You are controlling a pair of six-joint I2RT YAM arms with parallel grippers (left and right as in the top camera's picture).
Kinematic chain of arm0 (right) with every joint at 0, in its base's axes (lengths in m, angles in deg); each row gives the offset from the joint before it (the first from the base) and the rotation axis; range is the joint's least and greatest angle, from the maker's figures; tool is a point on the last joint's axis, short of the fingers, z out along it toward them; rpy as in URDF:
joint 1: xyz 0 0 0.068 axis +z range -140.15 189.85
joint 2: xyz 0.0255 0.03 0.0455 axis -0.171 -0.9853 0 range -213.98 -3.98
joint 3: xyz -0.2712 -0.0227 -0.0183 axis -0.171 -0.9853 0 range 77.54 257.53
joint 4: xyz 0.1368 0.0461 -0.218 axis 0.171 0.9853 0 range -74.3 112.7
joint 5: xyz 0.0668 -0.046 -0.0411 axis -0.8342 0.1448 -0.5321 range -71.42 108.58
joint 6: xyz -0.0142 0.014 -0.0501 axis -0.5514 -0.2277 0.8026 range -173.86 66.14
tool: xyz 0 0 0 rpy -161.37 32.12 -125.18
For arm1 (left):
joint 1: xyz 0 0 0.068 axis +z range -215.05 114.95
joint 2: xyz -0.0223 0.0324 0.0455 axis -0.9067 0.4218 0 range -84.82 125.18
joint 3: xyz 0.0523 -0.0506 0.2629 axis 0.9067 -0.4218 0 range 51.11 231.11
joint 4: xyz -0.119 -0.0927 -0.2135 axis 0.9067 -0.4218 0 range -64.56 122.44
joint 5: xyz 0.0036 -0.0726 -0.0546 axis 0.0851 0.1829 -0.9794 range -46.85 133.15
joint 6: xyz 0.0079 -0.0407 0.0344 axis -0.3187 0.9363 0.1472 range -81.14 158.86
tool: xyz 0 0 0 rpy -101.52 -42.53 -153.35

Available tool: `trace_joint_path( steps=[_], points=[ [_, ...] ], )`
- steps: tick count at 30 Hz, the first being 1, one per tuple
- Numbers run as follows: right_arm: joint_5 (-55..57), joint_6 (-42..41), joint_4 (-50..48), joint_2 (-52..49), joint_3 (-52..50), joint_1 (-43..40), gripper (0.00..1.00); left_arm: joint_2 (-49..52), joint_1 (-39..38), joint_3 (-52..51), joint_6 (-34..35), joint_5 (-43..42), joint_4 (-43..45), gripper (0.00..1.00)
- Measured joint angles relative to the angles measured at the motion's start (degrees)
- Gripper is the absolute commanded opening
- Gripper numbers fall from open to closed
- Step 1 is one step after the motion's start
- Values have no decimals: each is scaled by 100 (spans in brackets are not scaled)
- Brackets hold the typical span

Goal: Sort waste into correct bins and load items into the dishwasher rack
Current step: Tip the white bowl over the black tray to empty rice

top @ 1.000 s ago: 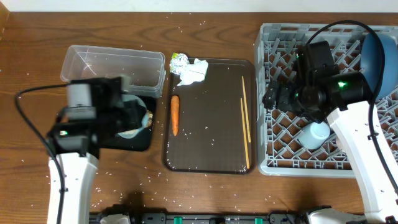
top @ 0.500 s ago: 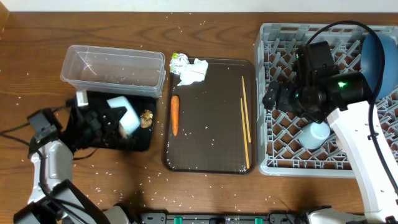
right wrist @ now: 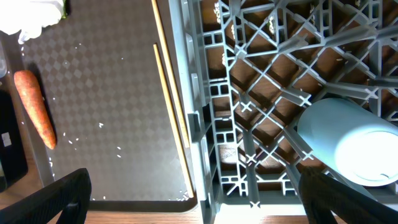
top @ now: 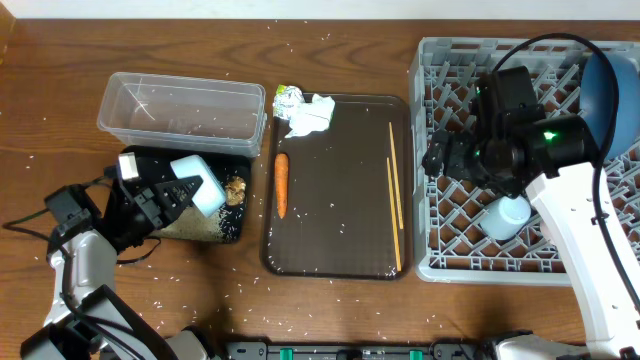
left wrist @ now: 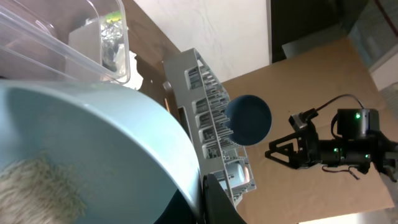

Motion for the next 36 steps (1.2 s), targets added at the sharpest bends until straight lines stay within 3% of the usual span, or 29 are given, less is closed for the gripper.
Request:
trace_joint_path(
  steps=[21,36],
  points=[
    [0,2,2,0,0,0,99,101,57,-203,-584,17,127,6],
    [0,4,26,2,0,0,99,94,31,-258,-304,192,68,6]
  ],
)
